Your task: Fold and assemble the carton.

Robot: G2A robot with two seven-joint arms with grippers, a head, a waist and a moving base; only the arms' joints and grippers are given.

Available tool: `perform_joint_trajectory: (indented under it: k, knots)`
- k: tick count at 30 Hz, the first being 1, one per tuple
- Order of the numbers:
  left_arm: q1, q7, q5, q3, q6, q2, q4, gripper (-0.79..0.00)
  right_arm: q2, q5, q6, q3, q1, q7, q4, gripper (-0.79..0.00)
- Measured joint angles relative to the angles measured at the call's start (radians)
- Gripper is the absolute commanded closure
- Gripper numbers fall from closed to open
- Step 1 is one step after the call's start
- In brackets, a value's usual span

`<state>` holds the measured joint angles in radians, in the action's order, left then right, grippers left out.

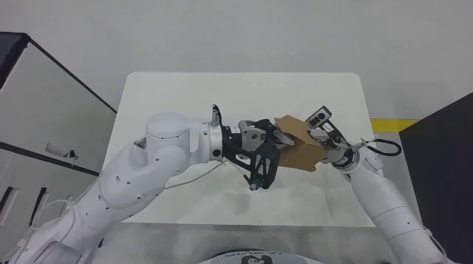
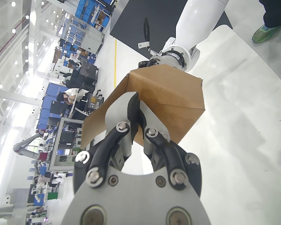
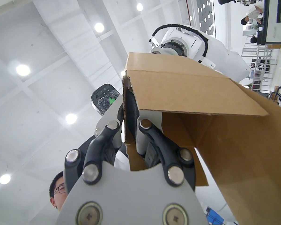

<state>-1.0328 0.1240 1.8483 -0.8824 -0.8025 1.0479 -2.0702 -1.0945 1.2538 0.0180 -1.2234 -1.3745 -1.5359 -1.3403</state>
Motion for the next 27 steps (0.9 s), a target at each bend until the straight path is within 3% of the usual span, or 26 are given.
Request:
perform_joint_trajectory:
  k: [27]
  knots:
    - [-0.006, -0.009, 0.000, -0.014, -0.001, 0.002, -0.011, 0.000, 0.015, 0.013, -0.011, 0.011, -0.005, 0.000, -0.014, 0.000]
